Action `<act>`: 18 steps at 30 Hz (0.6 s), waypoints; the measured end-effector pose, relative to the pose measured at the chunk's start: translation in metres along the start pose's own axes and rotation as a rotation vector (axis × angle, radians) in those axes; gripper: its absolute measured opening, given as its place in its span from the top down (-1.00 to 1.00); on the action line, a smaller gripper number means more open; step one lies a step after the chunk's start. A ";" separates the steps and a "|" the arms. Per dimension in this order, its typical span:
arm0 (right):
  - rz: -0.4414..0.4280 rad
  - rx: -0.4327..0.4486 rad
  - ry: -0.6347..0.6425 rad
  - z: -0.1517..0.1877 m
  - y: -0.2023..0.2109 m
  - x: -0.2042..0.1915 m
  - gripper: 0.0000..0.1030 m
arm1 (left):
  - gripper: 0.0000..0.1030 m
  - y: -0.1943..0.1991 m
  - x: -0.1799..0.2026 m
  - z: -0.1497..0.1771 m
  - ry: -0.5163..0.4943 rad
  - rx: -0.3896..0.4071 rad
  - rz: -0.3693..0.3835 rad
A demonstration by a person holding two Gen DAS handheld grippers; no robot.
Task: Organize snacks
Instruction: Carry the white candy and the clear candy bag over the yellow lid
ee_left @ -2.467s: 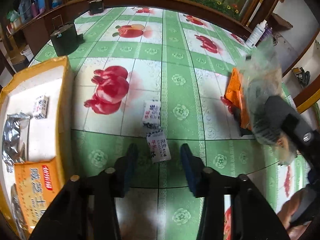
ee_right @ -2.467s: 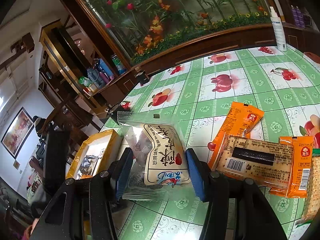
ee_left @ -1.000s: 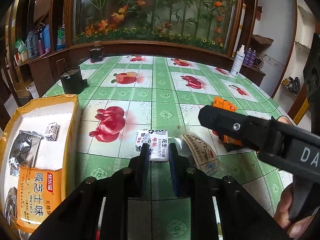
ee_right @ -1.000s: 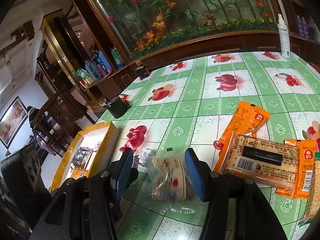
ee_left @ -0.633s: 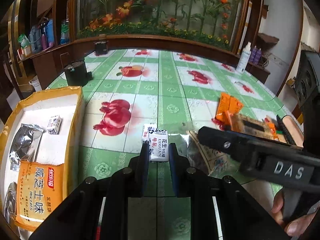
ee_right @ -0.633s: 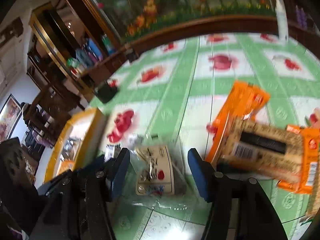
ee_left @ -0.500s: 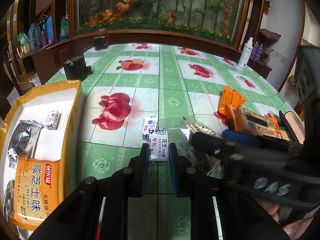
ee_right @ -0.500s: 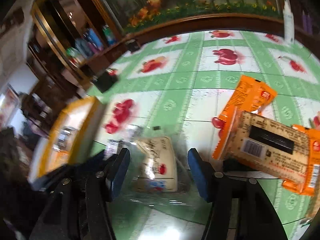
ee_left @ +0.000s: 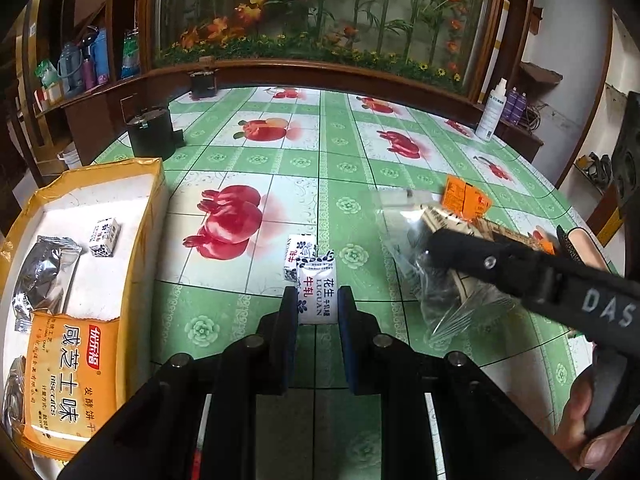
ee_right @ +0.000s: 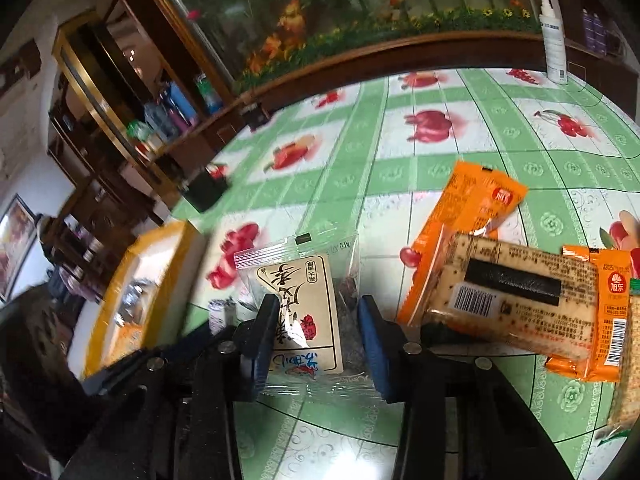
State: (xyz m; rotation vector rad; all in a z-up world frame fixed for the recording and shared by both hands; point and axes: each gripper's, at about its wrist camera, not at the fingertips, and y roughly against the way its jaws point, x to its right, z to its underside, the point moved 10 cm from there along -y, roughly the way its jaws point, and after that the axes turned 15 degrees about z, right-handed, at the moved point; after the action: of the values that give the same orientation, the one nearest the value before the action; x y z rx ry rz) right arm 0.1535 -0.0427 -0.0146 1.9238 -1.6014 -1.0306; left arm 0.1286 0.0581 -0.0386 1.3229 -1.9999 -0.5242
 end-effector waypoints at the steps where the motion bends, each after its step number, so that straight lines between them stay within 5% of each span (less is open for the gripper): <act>1: -0.007 0.006 -0.002 -0.001 0.002 -0.001 0.14 | 0.65 0.001 0.000 -0.001 0.003 0.007 0.004; 18: -0.070 0.041 -0.039 -0.008 0.016 -0.008 0.15 | 0.64 0.031 0.000 -0.014 0.019 0.100 -0.003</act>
State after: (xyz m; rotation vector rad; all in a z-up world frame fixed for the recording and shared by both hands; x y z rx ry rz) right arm 0.1490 -0.0397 0.0050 2.0113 -1.5980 -1.0773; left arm 0.1191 0.0714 -0.0089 1.3854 -2.0320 -0.4164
